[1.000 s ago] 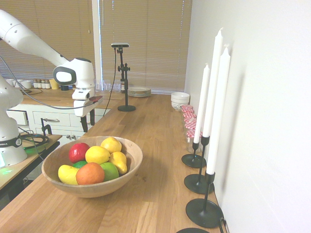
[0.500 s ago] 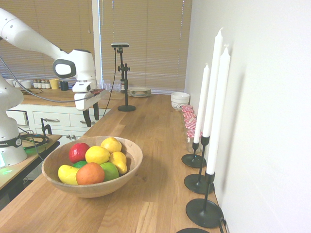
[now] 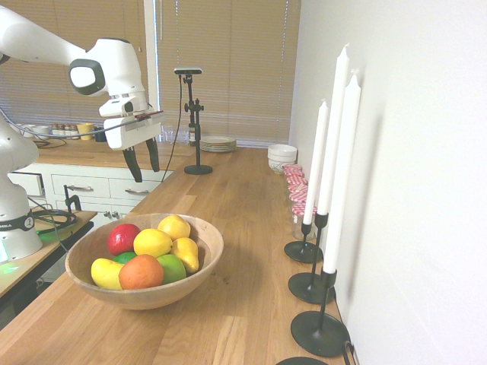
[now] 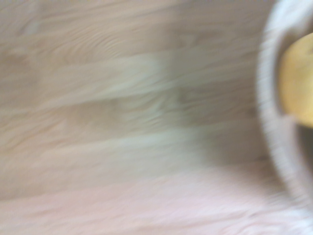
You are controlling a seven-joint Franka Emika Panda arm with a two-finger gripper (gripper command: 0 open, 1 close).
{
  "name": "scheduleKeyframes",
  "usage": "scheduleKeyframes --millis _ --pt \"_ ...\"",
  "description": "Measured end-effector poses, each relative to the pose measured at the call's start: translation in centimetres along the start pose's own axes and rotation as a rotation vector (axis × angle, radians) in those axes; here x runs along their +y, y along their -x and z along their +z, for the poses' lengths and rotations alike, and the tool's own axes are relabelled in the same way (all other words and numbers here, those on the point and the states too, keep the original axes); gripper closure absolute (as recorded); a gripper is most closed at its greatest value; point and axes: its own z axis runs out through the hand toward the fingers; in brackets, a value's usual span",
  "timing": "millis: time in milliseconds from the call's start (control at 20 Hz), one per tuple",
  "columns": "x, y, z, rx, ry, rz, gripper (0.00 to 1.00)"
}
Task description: Take pear out of the basket
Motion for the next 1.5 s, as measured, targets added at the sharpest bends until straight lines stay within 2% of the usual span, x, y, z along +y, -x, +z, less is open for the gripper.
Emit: scheduleKeyframes --millis 600,900,1500 --pt "-3.4 -10.0 3.1 -0.029 0.027 0.045 0.00" --pt "-2.8 -14.2 5.0 -0.051 0.040 0.087 0.00" --pt "-1.4 -16.1 9.6 -0.110 0.053 0.111 0.00"
